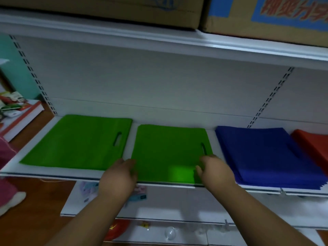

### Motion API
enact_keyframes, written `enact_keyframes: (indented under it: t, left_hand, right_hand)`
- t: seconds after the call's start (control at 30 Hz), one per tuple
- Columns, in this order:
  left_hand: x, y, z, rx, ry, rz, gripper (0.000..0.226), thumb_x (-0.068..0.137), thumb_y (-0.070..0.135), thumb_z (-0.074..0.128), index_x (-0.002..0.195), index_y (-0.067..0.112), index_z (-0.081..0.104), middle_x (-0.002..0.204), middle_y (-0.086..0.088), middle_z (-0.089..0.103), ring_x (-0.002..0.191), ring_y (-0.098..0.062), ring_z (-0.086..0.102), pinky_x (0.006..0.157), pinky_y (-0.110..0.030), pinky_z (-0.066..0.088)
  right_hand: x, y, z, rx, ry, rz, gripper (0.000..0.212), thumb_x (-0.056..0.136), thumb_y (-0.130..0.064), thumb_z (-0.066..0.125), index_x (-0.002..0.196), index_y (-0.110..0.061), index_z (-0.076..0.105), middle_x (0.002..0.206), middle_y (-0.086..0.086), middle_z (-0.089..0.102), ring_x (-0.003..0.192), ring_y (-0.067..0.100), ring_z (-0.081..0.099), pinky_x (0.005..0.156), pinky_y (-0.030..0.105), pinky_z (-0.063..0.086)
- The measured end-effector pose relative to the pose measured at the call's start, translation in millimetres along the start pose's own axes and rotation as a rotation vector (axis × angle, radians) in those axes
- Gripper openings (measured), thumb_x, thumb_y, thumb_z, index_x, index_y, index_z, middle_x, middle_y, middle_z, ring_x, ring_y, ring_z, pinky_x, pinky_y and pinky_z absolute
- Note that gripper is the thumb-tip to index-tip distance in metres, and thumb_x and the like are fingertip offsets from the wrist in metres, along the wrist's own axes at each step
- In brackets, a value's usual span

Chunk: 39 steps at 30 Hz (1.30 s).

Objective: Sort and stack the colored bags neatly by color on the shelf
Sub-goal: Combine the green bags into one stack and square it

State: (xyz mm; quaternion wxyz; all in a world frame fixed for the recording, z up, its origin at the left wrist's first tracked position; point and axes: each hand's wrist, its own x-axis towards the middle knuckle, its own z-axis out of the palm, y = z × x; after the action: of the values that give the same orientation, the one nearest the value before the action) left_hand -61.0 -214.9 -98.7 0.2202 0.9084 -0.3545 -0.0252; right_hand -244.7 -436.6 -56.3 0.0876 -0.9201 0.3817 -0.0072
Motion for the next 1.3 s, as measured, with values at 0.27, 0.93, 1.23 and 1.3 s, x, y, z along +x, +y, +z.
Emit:
enact_keyframes:
  t: [0.27,0.93,1.23,1.3]
  left_hand:
    - [16.8,-117.5,-74.5,-0.057,-0.044,-0.177,0.049,0.095,0.042,0.054,0.141,0.028,0.046,0.077,-0.004,0.065,0.071,-0.019,0.063,0.058,-0.029,0.044]
    - [-9.2,-242.0,-114.3,-0.514,0.072,-0.480,0.014,0.095,0.038,0.058,0.104,0.029,0.064,0.074,-0.002,0.071,0.065,-0.017,0.067,0.064,-0.031,0.051]
    - [1.6,-227.0,-125.7,-0.382,0.238,-0.383,0.019,0.090,0.017,0.062,0.108,0.020,0.070,0.101,-0.006,0.070,0.078,-0.031,0.064,0.059,-0.028,0.037]
    - [2.2,-215.3,-124.1,-0.321,0.220,-0.306,0.023,0.091,0.017,0.062,0.113,0.021,0.070,0.111,-0.006,0.069,0.084,-0.028,0.065,0.063,-0.028,0.039]
  right_hand:
    - [16.3,-172.8,15.9,0.174,-0.085,-0.226,0.046,0.099,-0.042,0.047,0.143,-0.029,0.043,0.135,0.005,0.054,0.121,0.025,0.053,0.095,0.033,0.044]
    - [13.0,-279.6,50.0,-0.074,-0.166,-0.064,0.034,0.100,-0.018,0.042,0.134,-0.022,0.045,0.119,0.009,0.059,0.097,0.027,0.060,0.071,0.031,0.045]
    - [2.7,-252.2,25.3,-0.030,-0.052,-0.104,0.049,0.100,-0.016,0.042,0.148,-0.027,0.037,0.147,0.005,0.046,0.124,0.029,0.054,0.094,0.033,0.046]
    - [-0.6,-233.4,18.7,0.010,0.041,-0.085,0.050,0.100,-0.018,0.044,0.148,-0.029,0.037,0.148,0.003,0.046,0.122,0.029,0.055,0.093,0.033,0.047]
